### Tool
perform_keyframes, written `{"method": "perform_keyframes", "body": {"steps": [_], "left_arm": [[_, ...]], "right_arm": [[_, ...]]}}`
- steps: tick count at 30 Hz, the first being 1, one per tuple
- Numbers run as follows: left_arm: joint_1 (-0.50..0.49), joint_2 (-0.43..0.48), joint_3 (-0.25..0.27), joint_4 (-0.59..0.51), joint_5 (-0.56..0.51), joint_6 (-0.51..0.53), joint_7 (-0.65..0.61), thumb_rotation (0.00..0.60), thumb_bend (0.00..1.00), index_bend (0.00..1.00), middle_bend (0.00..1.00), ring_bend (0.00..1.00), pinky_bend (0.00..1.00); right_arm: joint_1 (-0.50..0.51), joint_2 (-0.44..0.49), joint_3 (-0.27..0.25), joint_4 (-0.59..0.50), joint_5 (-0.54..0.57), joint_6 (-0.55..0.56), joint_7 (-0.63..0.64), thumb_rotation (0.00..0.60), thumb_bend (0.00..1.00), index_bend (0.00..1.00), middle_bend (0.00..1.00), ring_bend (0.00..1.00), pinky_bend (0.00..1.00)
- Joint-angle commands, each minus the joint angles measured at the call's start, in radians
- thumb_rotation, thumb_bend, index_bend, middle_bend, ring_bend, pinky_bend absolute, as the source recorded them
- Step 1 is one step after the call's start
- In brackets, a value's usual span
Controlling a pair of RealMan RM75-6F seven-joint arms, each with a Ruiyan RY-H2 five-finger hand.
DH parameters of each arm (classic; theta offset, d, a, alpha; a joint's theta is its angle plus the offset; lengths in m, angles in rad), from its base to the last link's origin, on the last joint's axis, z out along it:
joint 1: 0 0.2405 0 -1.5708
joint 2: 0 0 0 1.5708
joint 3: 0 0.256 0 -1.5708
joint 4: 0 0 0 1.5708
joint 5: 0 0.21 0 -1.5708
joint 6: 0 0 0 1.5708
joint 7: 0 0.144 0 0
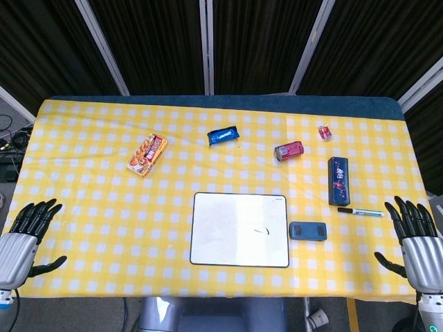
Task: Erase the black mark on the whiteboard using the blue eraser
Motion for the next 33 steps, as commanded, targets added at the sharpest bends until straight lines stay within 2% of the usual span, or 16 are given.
{"method": "perform_keyframes", "body": {"steps": [1, 5, 10, 14, 18, 25, 33], "left_arm": [[-0.001, 0.004, -0.002, 0.001, -0.007, -0.002, -0.006, 0.6, 0.0, 0.0, 0.0, 0.0, 0.0], [-0.004, 0.007, -0.004, 0.0, -0.011, -0.007, -0.01, 0.6, 0.0, 0.0, 0.0, 0.0, 0.0], [-0.017, 0.004, -0.011, 0.001, -0.022, -0.027, -0.008, 0.6, 0.0, 0.0, 0.0, 0.0, 0.0], [-0.021, -0.002, -0.012, 0.002, -0.025, -0.035, 0.006, 0.6, 0.0, 0.0, 0.0, 0.0, 0.0], [-0.026, -0.008, -0.013, 0.0, -0.039, -0.052, 0.024, 0.6, 0.0, 0.0, 0.0, 0.0, 0.0], [-0.022, -0.013, -0.013, 0.001, -0.06, -0.058, 0.035, 0.6, 0.0, 0.0, 0.0, 0.0, 0.0], [-0.022, -0.007, -0.015, 0.013, -0.082, -0.065, 0.015, 0.6, 0.0, 0.0, 0.0, 0.0, 0.0]], "right_arm": [[0.001, 0.0, 0.0, 0.0, -0.001, -0.001, 0.0, 0.6, 0.0, 0.0, 0.0, 0.0, 0.0], [0.007, -0.007, -0.006, 0.008, -0.008, -0.016, -0.012, 0.6, 0.0, 0.0, 0.0, 0.0, 0.0], [0.058, -0.028, -0.016, -0.002, 0.0, -0.122, -0.027, 0.6, 0.0, 0.0, 0.0, 0.0, 0.0], [0.12, -0.054, -0.013, 0.02, -0.001, -0.221, -0.036, 0.6, 0.0, 0.07, 0.06, 0.01, 0.09], [0.204, -0.099, -0.003, 0.069, 0.008, -0.346, -0.058, 0.6, 0.0, 0.17, 0.17, 0.09, 0.21], [0.284, -0.177, 0.011, 0.141, 0.07, -0.477, -0.091, 0.6, 0.0, 0.21, 0.23, 0.15, 0.28], [0.318, -0.257, 0.001, 0.195, 0.097, -0.517, -0.103, 0.6, 0.02, 0.26, 0.29, 0.22, 0.33]]}}
